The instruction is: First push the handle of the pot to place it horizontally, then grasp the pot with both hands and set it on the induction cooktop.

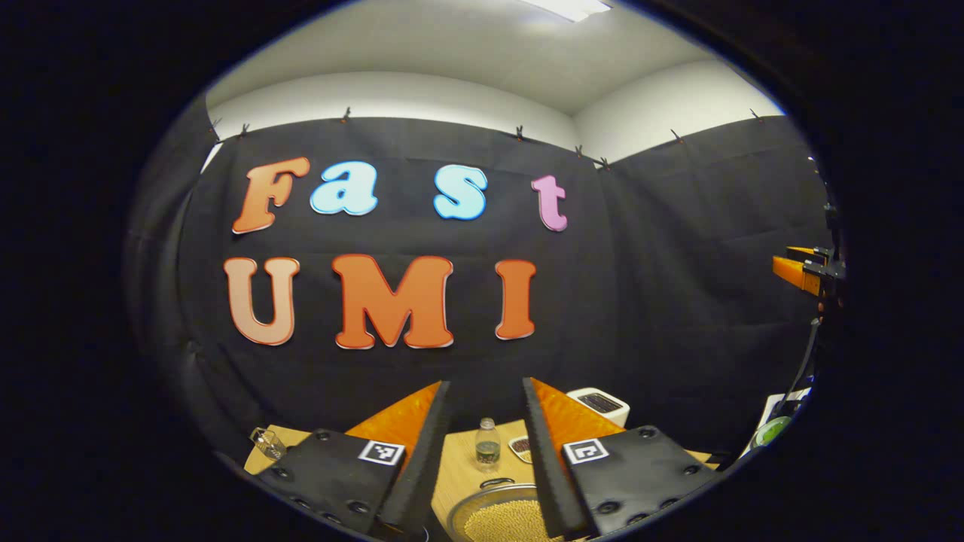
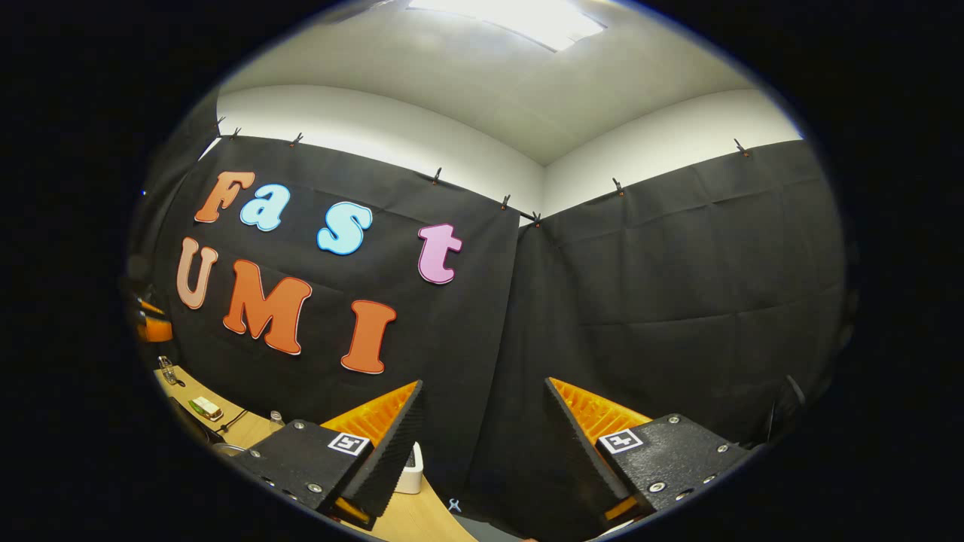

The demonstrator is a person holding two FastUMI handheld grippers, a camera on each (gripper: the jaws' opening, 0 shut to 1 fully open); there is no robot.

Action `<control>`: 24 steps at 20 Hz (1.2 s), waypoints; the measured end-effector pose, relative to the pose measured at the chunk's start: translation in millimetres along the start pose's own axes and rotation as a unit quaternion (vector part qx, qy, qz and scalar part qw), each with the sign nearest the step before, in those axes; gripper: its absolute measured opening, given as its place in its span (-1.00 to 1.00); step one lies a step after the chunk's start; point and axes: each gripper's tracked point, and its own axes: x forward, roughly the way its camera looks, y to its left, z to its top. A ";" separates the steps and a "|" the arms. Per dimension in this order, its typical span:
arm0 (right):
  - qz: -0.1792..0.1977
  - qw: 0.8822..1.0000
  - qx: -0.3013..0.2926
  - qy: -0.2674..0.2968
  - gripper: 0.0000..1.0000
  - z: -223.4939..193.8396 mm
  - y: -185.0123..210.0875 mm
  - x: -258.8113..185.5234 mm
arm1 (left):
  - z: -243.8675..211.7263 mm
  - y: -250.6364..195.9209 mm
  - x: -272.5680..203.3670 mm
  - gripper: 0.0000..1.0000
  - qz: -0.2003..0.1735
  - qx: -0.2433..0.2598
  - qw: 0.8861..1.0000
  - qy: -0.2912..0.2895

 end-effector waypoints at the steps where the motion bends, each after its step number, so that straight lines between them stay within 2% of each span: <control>1: 0.000 1.000 0.000 0.002 0.90 -1.7 0.4 -1.6 | -13.6 -12.1 0.3 -0.10 -0.019 0.011 1.000 0.019; 2: 0.001 1.000 0.000 0.005 0.90 -3.5 1.0 -4.0 | -27.2 -18.5 1.0 -0.33 -0.028 0.028 0.998 0.039; 3: 0.002 1.000 -0.001 0.008 0.94 -7.2 -1.7 -6.6 | -43.0 -25.8 -1.9 -0.81 -0.041 0.044 0.996 0.061; 5: 0.004 1.000 -0.003 0.015 0.90 -10.7 -1.6 -5.5 | -80.2 -43.5 -4.1 -0.73 -0.080 0.071 0.988 0.113; 7: 0.002 1.000 -0.004 0.020 0.90 -14.1 -2.3 -6.3 | -125.2 -50.8 -11.8 -0.86 -0.094 0.091 0.975 0.179; 9: 0.002 1.000 -0.003 0.026 0.90 -20.5 -2.2 -9.2 | -167.4 -59.0 -30.3 -0.85 -0.116 0.101 0.959 0.240; 15: -0.008 0.999 -0.004 0.044 0.90 -33.1 -13.9 -21.6 | -279.9 -66.4 -87.8 -0.84 -0.161 0.115 0.888 0.416; 20: -0.016 0.998 -0.003 0.056 0.90 -40.2 -20.3 -28.2 | -338.1 -66.7 -125.3 -0.85 -0.181 0.144 0.836 0.497; 24: -0.023 0.998 -0.005 0.064 0.90 -45.3 -26.9 -33.3 | -373.4 -63.2 -147.7 -0.84 -0.187 0.124 0.799 0.558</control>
